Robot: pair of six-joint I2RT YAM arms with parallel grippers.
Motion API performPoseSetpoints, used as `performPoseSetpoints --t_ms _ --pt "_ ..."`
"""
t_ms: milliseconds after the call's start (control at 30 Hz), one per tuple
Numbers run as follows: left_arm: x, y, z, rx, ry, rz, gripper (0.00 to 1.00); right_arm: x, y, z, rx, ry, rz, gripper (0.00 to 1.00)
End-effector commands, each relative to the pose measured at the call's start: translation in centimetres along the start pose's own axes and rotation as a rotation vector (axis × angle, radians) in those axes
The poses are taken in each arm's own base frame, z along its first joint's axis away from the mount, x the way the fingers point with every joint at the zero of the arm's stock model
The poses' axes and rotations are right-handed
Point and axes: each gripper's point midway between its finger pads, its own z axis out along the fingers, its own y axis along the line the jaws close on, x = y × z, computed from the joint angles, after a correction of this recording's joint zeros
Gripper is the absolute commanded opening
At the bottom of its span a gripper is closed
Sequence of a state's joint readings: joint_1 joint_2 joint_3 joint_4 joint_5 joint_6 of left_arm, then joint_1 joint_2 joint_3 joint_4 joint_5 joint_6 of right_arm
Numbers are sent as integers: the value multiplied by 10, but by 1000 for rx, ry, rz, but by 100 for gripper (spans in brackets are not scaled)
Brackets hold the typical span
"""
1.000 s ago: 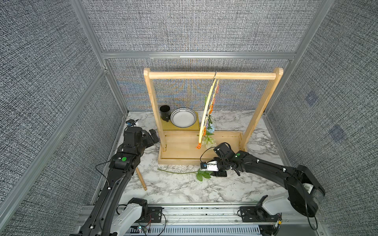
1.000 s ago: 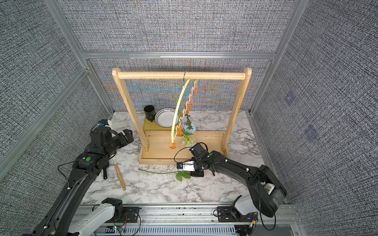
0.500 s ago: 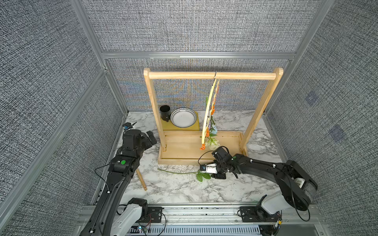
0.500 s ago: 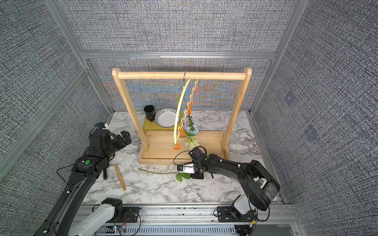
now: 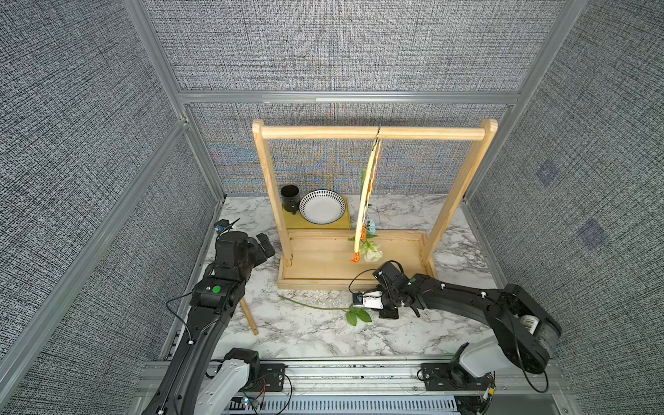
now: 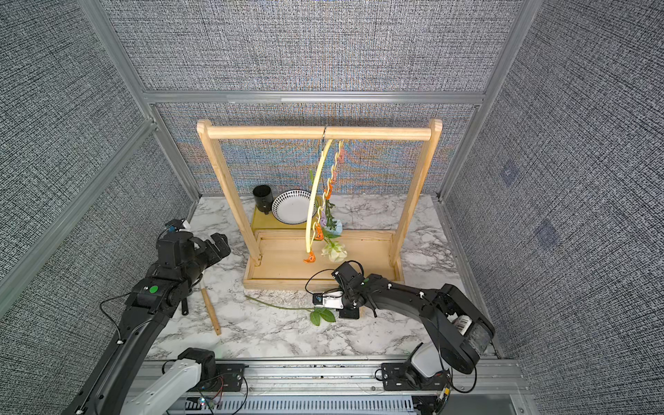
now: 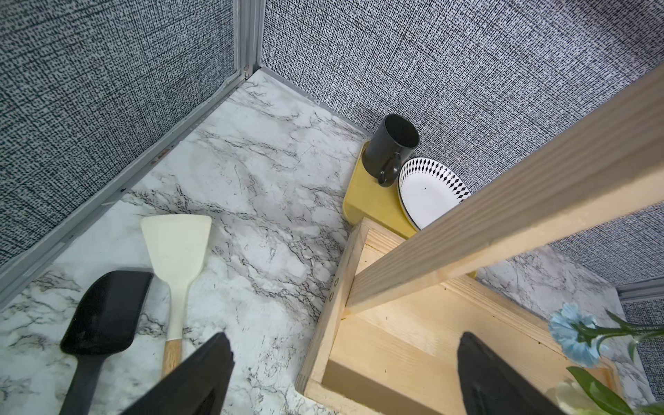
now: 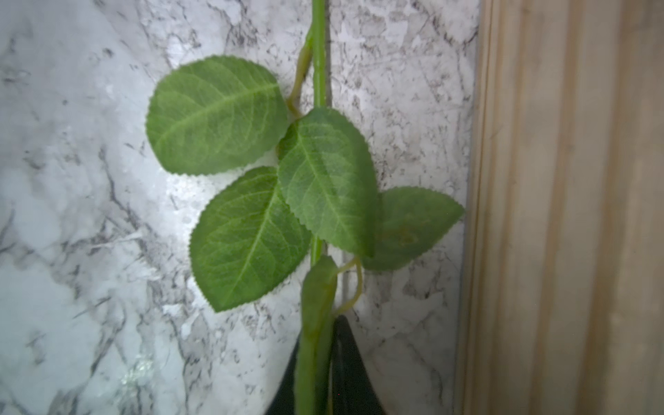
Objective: Dry the flowers on a clothes hanger
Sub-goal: Pick up the flower at the center of the board.
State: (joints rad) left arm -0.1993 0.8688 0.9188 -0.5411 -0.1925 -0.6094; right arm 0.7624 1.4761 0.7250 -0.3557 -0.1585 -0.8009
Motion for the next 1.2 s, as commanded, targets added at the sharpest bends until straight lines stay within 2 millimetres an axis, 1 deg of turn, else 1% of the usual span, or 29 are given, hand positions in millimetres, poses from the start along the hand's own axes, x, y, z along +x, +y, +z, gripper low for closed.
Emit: performPoseSetpoints --t_ms 0,133,200,267,333,500,600,667,733,800,900,933,967,1000,1067,1133,1167 --pt "2 5 -1 -16 -2 -8 100 -5 3 -9 16 -38 18 8" --pt "0 1 -6 6 -7 -9 100 -20 10 -27 25 -154 28 7" --pt "-2 -3 -11 34 -11 1 100 -29 10 -37 42 -214 45 7" --pt "-6 -8 -20 64 -18 11 100 -39 9 -47 59 -279 64 7" --pt "-16 -12 -35 81 -37 25 100 -48 9 -56 70 -342 81 7" --pt "-53 -26 -83 125 -107 90 100 -71 4 -78 107 -502 113 7" --pt "-72 -26 -111 116 -160 111 100 -81 2 -88 117 -566 115 7" --pt "-81 -28 -128 134 -197 113 100 -89 0 -94 125 -614 125 7" --pt "-83 -34 -137 178 -210 129 100 -98 -2 -104 129 -678 135 7" --pt "-83 -39 -139 208 -219 169 100 -108 -5 -118 150 -760 149 7" --pt "-88 -46 -147 243 -245 196 100 -121 -13 -150 220 -911 187 7" --pt "-90 -55 -152 290 -255 203 100 -123 -16 -161 246 -959 206 7" --pt "-91 -72 -160 381 -264 233 100 -124 -18 -168 266 -995 230 7" --pt "-89 -92 -170 498 -260 277 100 -124 -19 -173 276 -1021 250 7" --pt "-73 -140 -203 817 -258 433 100 -126 -19 -183 283 -1076 265 7" --pt "-59 -163 -227 1022 -248 523 100 -129 -17 -192 288 -1127 264 7" --pt "-54 -168 -233 1076 -237 549 100 -129 -15 -196 288 -1153 264 7"
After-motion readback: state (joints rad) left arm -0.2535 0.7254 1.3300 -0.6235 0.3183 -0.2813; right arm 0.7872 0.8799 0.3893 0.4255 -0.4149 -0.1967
